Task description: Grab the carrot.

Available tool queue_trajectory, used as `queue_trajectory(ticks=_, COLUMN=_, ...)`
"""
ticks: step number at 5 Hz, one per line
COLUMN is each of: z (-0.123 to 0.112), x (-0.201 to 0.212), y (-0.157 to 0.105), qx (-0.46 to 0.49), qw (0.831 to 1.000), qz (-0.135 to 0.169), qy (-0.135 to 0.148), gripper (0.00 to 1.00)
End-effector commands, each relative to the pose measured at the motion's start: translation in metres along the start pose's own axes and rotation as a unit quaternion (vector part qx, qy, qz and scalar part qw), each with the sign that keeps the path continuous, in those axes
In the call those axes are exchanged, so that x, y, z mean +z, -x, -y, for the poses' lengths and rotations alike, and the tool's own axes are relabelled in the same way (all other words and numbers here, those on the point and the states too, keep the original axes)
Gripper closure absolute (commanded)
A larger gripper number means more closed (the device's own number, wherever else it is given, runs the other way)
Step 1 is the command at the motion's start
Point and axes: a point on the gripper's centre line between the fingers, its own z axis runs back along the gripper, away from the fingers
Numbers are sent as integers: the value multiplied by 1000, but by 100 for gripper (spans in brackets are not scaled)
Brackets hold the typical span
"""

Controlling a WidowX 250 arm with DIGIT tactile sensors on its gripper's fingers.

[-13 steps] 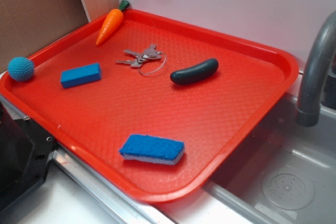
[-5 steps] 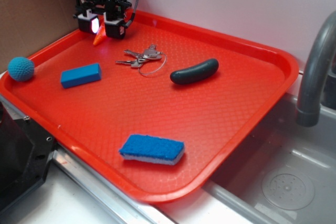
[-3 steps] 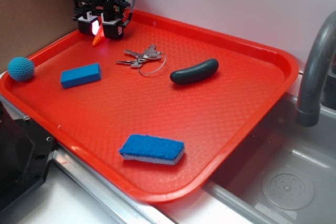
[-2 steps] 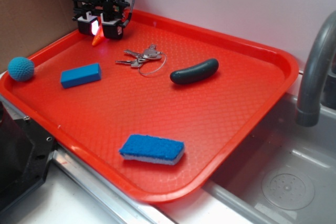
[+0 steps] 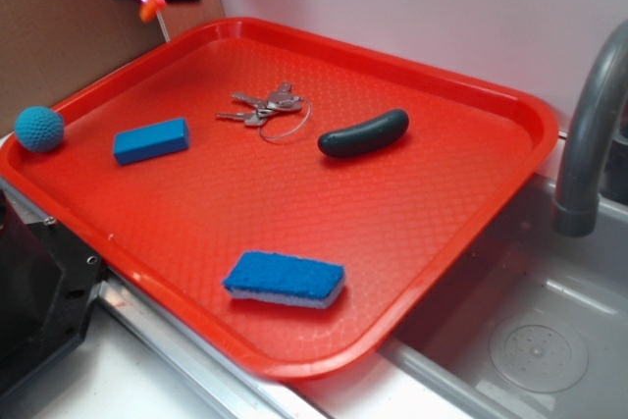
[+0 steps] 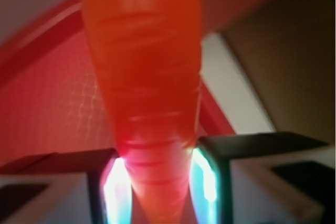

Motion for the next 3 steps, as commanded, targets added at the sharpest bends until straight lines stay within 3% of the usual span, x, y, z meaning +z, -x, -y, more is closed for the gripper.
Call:
queue_trajectory(ticks=1, z=21, x=118, y=81, qx=-78, qw=993, qz=52, qy=65, gripper=100)
queue_trajectory(ticks=3, z=10, x=198, y=96, qx=-96, qw=991, qz=51, qy=78, gripper=100)
